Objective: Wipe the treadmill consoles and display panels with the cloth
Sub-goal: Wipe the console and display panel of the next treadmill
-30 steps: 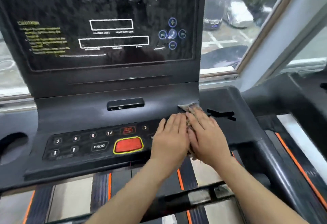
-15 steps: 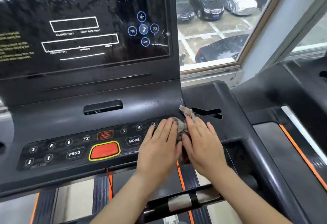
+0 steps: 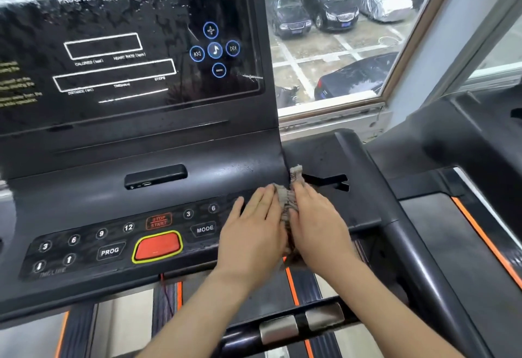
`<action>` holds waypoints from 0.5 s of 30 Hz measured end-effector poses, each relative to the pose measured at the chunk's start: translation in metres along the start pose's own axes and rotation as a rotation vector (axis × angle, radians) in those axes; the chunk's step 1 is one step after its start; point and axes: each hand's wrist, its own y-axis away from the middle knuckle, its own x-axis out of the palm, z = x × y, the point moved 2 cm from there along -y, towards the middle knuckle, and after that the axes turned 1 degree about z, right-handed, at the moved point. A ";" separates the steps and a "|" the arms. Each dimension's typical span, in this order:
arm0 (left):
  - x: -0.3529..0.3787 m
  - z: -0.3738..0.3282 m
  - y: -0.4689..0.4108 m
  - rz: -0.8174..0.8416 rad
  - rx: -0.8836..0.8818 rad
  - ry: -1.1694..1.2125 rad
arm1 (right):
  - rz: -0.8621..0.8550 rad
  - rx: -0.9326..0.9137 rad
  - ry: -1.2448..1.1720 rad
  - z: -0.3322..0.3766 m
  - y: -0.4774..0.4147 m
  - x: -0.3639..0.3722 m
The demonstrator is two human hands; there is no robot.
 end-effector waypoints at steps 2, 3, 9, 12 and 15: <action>0.001 0.004 -0.006 -0.016 -0.013 0.000 | -0.023 -0.072 0.008 0.003 -0.009 0.005; -0.002 0.008 -0.014 -0.022 -0.042 -0.023 | -0.033 -0.113 -0.014 0.009 -0.023 0.008; -0.011 0.028 -0.037 0.036 -0.108 -0.134 | 0.001 -0.104 -0.219 0.026 -0.069 -0.001; -0.007 0.021 0.006 -0.024 -0.108 -0.048 | -0.066 -0.279 -0.085 0.031 -0.022 0.007; 0.002 0.031 0.042 -0.084 -0.094 0.062 | 0.033 -0.382 -0.036 0.045 0.005 0.020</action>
